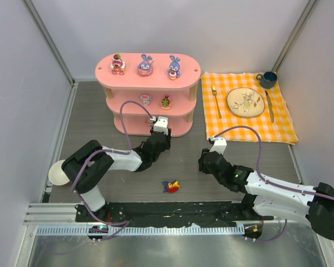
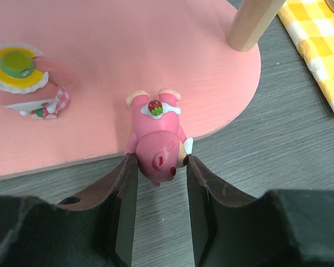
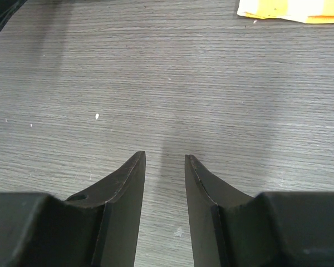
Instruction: Place and organize the plastic toys onto the shelf
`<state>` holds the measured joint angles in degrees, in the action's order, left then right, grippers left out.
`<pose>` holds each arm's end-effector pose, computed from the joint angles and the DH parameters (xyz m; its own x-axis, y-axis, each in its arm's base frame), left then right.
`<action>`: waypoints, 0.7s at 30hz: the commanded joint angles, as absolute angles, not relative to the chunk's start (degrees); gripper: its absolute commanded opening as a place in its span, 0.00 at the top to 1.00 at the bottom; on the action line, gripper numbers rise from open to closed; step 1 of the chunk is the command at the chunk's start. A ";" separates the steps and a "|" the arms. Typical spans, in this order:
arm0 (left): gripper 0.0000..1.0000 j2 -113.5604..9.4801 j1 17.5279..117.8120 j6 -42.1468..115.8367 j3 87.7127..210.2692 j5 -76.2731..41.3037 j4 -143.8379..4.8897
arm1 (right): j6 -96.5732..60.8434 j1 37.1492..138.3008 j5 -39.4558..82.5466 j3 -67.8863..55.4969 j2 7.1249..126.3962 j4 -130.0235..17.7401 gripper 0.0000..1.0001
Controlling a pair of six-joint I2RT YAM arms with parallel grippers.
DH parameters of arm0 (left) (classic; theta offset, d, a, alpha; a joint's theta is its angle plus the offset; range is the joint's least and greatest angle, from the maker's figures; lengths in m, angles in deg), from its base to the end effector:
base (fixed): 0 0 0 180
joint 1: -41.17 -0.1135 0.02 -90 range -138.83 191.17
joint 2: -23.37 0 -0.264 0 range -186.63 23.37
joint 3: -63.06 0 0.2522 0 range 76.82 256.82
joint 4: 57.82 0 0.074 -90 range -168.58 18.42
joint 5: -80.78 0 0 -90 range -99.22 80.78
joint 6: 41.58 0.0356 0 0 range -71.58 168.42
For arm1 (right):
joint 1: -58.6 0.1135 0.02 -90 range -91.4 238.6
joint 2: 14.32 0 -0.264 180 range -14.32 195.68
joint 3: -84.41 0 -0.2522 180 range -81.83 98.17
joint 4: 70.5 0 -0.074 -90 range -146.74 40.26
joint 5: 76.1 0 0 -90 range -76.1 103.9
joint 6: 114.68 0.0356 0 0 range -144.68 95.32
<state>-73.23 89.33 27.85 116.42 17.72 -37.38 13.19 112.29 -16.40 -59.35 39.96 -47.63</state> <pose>0.2332 -0.2362 0.1620 -0.3775 -0.0480 -0.9248 0.2702 0.9495 -0.1595 0.1239 0.1383 0.1811 -0.5946 0.0859 -0.7994 -0.1329 0.9701 0.2031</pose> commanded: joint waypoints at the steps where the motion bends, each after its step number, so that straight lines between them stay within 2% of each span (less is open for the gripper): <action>1: 1.00 -75.15 88.54 29.79 118.13 18.73 -28.96 | 11.88 111.60 -16.07 -58.89 40.00 -48.04 0.60; 21: 1.00 -80.25 88.10 31.90 117.43 22.15 -18.49 | 10.74 110.01 -14.66 -58.71 41.75 -47.33 0.59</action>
<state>-79.31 88.61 30.91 116.44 19.68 -25.45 11.46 110.43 -14.54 -59.35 41.67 -47.04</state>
